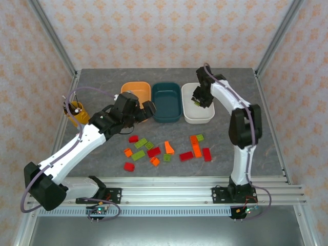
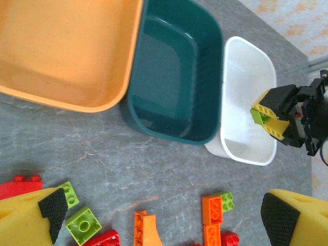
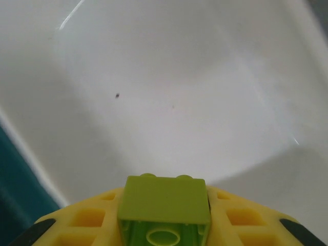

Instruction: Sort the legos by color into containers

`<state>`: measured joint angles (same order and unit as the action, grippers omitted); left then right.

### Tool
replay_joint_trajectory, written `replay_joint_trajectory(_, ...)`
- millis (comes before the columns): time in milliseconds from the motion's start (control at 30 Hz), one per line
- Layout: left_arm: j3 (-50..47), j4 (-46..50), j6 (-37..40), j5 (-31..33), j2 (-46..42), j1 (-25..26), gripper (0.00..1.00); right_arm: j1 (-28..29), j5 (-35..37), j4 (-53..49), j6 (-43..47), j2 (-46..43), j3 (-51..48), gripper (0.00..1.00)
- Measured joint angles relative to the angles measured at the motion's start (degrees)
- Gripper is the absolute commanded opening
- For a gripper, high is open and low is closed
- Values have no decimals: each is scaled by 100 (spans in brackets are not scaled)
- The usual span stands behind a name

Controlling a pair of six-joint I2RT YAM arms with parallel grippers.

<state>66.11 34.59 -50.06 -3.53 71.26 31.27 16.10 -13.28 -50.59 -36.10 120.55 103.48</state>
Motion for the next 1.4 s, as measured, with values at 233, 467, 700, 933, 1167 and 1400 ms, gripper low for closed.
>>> replay_joint_trajectory(233, 17, 717, 7, -52, 153, -254, 100, -17, -24, -407, 4, 1095, 807, 56)
replay_joint_trajectory(467, -284, 1139, 59, -52, 46, -339, 99, -11, -4, -667, 85, 968, 1104, 65)
replay_joint_trajectory(700, -603, 1399, 212, -157, 413, -702, 88, 400, 87, -9, 472, -1340, -538, 66)
replay_joint_trajectory(933, -669, 1366, 898, -367, 1405, -715, 88, 1189, -634, 1128, 785, -3650, -2962, 68)
replay_joint_trajectory(1167, -669, 1300, 1423, -380, 2059, -717, 88, 1471, -975, 1298, 756, -3926, -4221, 68)
replay_joint_trajectory(1400, -669, 953, 1635, -463, 2302, -741, 81, 1504, -1058, 1364, 721, -4175, -4291, 68)
